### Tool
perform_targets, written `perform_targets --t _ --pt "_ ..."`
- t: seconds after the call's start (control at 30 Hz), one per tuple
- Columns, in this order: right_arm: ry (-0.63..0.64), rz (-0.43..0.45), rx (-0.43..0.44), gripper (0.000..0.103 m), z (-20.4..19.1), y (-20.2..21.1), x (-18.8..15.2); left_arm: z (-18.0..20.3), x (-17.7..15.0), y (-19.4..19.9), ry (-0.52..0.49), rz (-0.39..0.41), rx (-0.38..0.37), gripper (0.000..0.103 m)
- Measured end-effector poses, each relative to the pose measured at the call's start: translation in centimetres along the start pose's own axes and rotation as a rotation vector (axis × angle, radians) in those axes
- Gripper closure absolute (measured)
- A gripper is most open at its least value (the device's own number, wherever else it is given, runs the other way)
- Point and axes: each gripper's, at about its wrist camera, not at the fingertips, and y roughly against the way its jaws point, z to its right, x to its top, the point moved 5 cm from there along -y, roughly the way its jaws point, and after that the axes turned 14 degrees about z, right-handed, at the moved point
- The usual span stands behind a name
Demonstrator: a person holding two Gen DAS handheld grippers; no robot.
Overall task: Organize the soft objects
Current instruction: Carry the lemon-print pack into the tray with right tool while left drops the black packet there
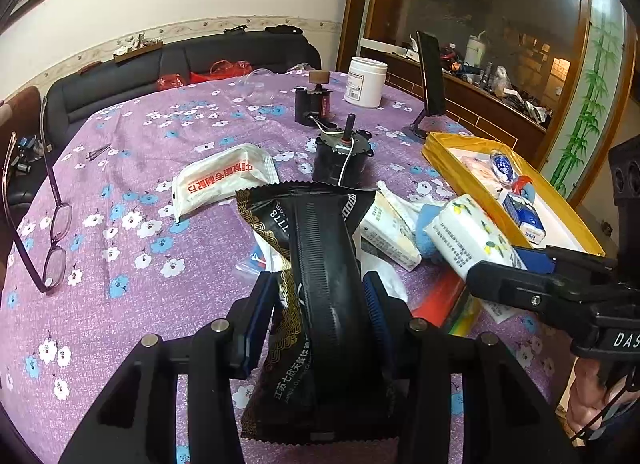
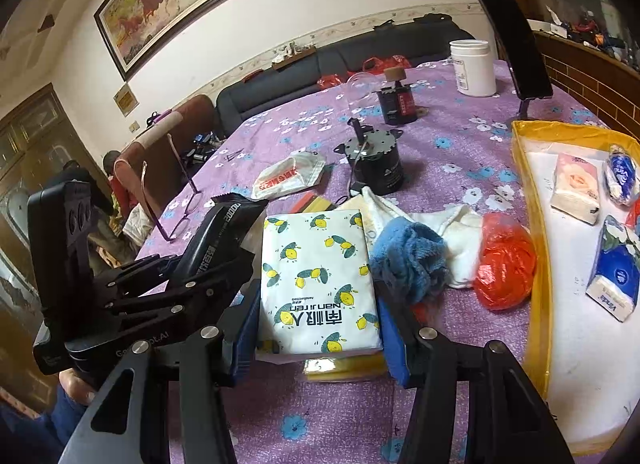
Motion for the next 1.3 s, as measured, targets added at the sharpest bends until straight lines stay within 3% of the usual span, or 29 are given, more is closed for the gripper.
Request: perform_targets --t 0.3,0.6,1.3 --pt "0.017 0.024 -0.037 0.046 -0.1 0.8 0.9 -0.2 0.1 0.3 0.024 0.004 -0.009 0.059" --pt "-0.030 0.090 -0.073 0.046 2.6 4.2 2.4 1.7 0.5 1.2 0.036 -0.016 -0.041 0.059" --pt "-0.179 0.222 -0.218 0.046 13.2 12.8 3.2 15.4 2.7 -2.1 -0.059 -0.086 -0.234 0.059"
